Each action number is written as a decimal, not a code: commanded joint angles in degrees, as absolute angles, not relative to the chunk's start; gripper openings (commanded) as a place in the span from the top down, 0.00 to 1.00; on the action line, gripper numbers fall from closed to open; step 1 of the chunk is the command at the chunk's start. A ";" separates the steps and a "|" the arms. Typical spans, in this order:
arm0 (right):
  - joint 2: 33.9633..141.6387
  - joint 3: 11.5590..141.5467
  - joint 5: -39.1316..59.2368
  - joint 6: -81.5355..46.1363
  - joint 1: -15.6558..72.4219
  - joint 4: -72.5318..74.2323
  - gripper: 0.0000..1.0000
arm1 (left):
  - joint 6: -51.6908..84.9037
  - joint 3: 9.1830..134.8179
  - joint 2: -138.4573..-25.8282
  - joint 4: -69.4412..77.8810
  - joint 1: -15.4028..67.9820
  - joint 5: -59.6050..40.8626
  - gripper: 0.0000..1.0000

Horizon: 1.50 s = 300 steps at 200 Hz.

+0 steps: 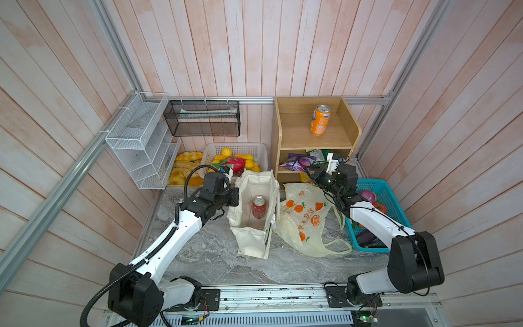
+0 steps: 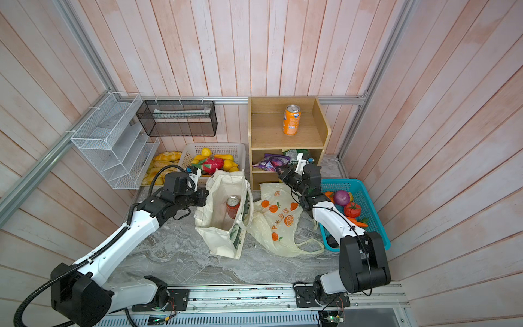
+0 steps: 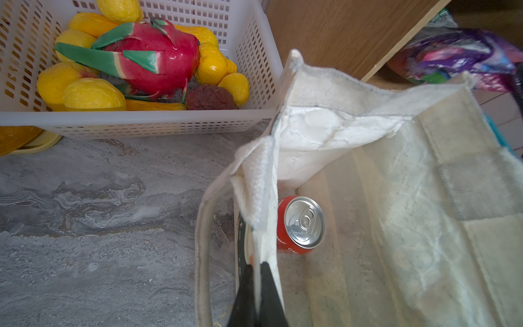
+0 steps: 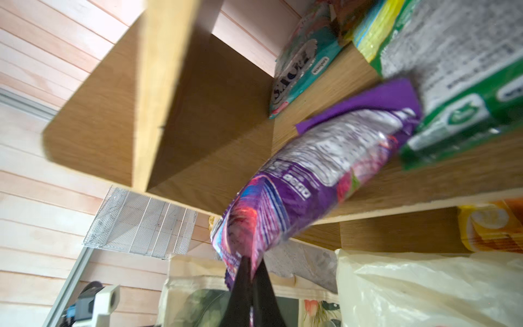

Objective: Place the mixed food into the grocery bags and tie them
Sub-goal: 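Grasp the purple snack bag with the right gripper and lift it off the shelf, then lower the purple snack bag into the tote with the right gripper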

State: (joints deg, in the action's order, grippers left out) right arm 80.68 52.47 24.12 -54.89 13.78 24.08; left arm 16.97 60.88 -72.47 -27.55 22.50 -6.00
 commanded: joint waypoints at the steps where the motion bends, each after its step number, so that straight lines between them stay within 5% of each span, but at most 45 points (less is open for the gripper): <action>1: 75.06 52.07 24.28 -52.65 14.39 22.00 1.00 | 16.89 62.74 -73.20 -27.18 22.16 -5.96 1.00; 95: 65.03 68.24 24.79 -42.10 27.96 2.16 1.00 | 16.48 63.93 -73.22 -27.64 22.23 -6.10 1.00; 158: 71.36 77.10 25.48 -36.23 41.23 -4.74 1.00 | 15.51 64.82 -73.16 -28.30 22.24 -5.80 1.00; 220: 77.89 74.06 30.74 -25.15 45.15 -13.49 1.00 | 15.35 64.05 -72.47 -28.73 22.15 -3.94 1.00; 300: 84.45 75.02 21.96 -15.17 50.08 -25.40 1.00 | 15.04 65.29 -72.15 -28.30 21.88 -5.97 1.00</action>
State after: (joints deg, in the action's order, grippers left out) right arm 82.19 70.61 26.15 -20.03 47.72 -21.26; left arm 16.03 62.78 -73.10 -29.15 22.31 -5.67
